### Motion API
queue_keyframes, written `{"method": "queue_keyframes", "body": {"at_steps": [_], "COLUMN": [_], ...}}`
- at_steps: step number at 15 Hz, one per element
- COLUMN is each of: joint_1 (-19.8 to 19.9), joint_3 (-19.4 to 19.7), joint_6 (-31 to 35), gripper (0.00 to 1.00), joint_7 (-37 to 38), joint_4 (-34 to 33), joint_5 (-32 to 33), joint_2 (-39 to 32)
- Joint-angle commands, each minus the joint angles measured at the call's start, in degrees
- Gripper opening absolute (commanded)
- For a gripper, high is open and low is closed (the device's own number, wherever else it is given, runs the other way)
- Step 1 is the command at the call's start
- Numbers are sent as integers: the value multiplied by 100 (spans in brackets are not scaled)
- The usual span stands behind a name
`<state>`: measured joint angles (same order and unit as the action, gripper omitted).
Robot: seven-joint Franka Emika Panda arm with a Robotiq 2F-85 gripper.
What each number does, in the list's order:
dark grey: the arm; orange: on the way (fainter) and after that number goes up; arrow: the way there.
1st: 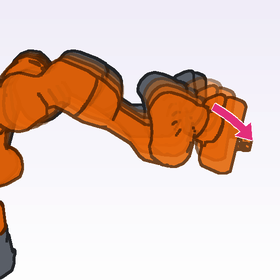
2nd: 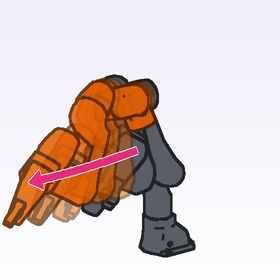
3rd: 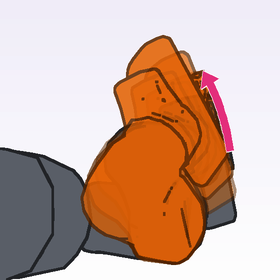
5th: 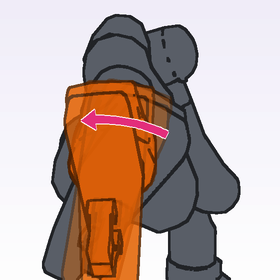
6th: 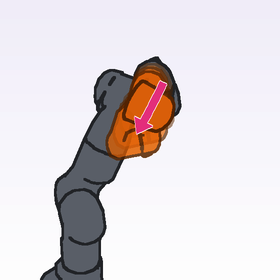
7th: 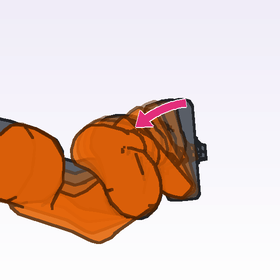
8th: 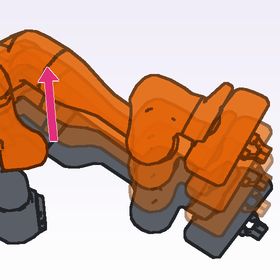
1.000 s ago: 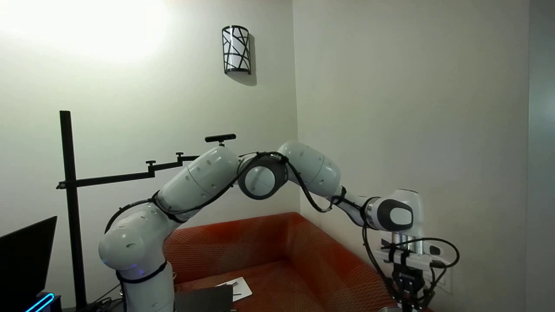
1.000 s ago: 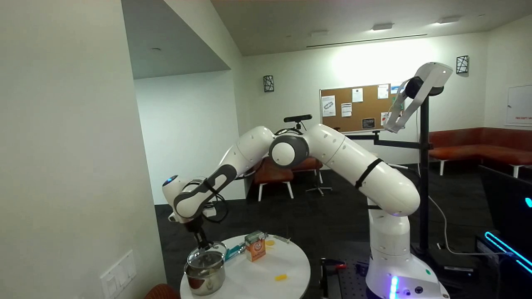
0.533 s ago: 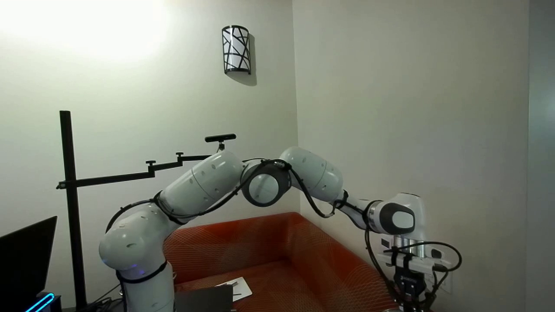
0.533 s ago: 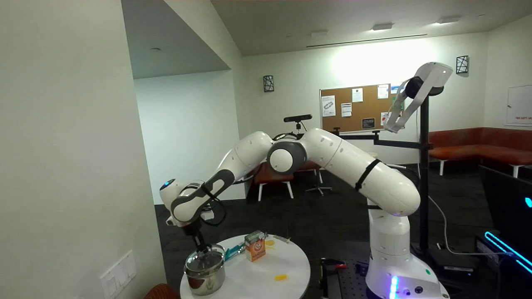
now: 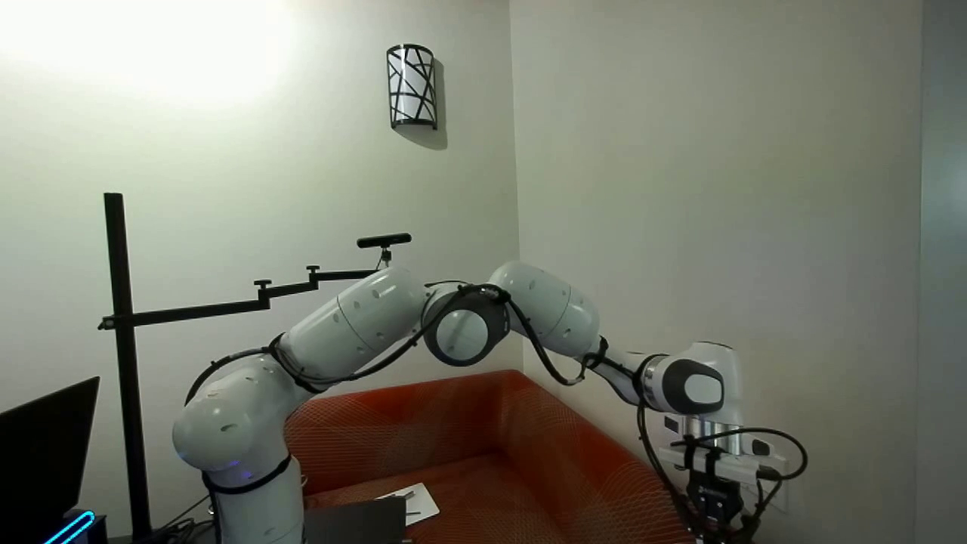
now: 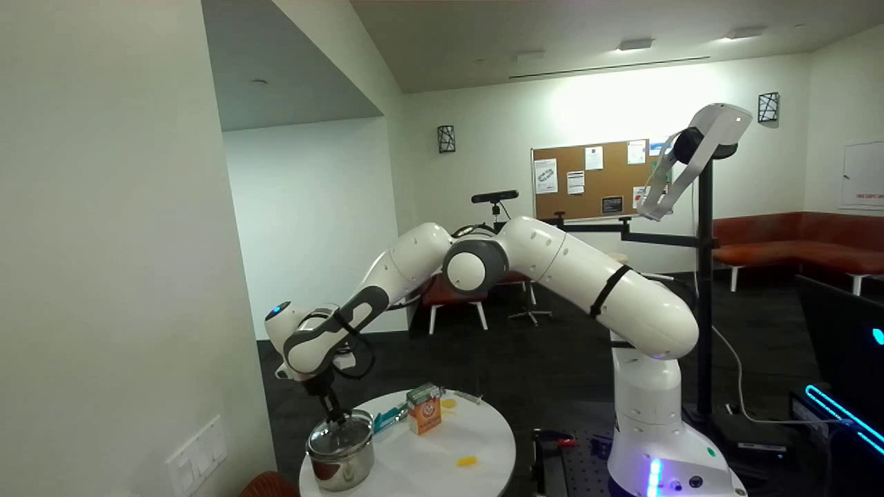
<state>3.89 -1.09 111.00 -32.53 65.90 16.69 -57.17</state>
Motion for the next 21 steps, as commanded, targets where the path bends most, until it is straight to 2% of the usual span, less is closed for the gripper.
{"method": "queue_keyframes", "body": {"at_steps": [1,8,21], "joint_1": [-9,23,90], "joint_3": [-12,-42,-42], "joint_6": [-115,-66,417], "gripper": [2,2,2], "joint_7": [-159,-187,-242], "joint_4": [-286,-482,-456], "joint_5": [-58,-111,-136], "joint_2": [-82,-269,-389]}}
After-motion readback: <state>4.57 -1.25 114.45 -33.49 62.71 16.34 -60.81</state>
